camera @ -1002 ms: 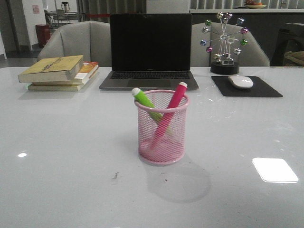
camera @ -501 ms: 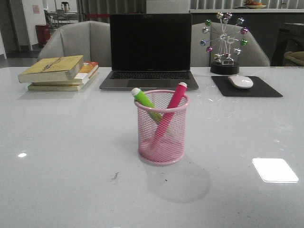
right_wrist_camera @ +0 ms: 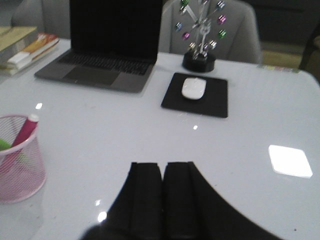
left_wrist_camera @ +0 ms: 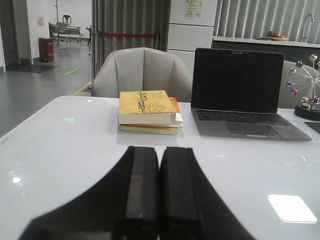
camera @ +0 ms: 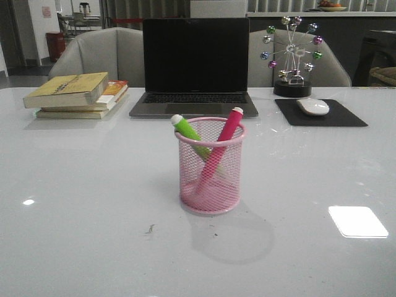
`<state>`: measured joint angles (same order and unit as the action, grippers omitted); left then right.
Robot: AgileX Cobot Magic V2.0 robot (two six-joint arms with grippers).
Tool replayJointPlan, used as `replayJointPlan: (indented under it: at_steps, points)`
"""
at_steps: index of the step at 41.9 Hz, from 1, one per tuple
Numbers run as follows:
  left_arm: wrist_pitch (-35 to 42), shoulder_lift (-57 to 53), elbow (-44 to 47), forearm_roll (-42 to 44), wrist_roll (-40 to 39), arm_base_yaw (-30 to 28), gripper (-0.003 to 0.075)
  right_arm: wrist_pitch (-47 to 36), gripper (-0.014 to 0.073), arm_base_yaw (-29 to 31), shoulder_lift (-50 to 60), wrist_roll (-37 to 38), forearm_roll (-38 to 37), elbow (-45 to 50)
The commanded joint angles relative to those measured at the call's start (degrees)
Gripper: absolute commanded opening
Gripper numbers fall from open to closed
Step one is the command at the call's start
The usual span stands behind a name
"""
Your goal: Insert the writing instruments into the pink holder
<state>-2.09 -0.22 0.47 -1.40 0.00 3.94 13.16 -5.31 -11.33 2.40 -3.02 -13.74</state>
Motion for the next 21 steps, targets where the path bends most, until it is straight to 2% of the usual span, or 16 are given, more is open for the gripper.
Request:
replayJointPlan:
  at_steps: [1,10,21]
  points:
    - [5.27,-0.99,-0.03,-0.5,-0.32,0.31,0.0093,-11.22,0.0058,2.81,5.37,-0.22,0.77,4.4]
    - [5.27,-0.99,-0.03,-0.5,-0.32,0.31,0.0093,-19.98,0.0058,5.31,13.23,-0.22,4.47,14.6]
    - [5.27,-0.99,-0.03,-0.5,-0.32,0.31,0.0093,-19.0,0.0058,5.25,13.13,-0.22,4.41,14.64]
